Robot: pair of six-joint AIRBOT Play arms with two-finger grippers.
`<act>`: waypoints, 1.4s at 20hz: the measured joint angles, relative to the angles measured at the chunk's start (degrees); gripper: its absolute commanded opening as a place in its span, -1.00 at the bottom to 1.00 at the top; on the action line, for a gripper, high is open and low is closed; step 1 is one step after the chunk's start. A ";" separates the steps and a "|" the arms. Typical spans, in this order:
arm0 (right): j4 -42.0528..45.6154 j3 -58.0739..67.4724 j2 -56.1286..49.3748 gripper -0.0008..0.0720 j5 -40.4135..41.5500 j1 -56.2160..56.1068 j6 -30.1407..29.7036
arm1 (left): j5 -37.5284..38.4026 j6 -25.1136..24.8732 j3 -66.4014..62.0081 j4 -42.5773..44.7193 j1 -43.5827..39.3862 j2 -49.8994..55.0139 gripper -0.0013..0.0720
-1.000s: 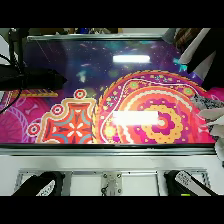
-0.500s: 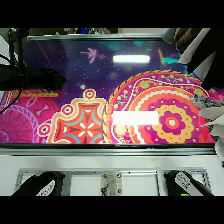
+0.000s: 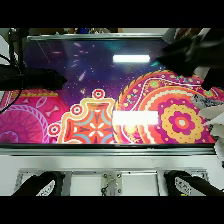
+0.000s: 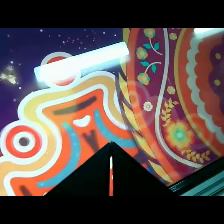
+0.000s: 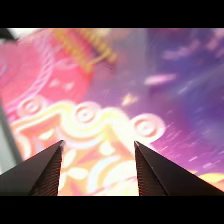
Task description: Fold the clothes and pants, and hang the long-sleeved shirts on hangers.
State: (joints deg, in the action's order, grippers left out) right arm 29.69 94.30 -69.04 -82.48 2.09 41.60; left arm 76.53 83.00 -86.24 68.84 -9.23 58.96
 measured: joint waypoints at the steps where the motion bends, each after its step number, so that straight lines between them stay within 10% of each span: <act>1: 3.10 -1.20 -0.22 0.32 -0.55 -4.00 2.62 | 0.22 0.00 0.00 0.00 -0.02 0.00 -0.93; 12: 18.53 -13.03 -1.14 0.32 9.86 -29.88 15.15 | 2.62 0.02 0.04 0.15 -8.96 0.00 -0.93; 13: 18.84 -13.25 -1.18 0.16 10.32 -30.36 15.32 | 2.69 0.02 0.04 0.15 -9.68 0.02 -0.93; 15: 19.21 -13.44 -1.18 -0.92 10.80 -30.86 15.47 | 2.80 0.00 0.04 0.15 -10.64 0.00 -0.93; 28: 19.61 -13.66 -1.25 -0.93 11.58 -31.41 15.87 | 2.82 -0.02 0.04 0.20 -11.56 0.00 -0.93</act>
State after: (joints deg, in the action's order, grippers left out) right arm 49.30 80.64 -70.28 -70.89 -29.32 57.47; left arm 79.35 82.98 -86.19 69.04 -20.80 58.96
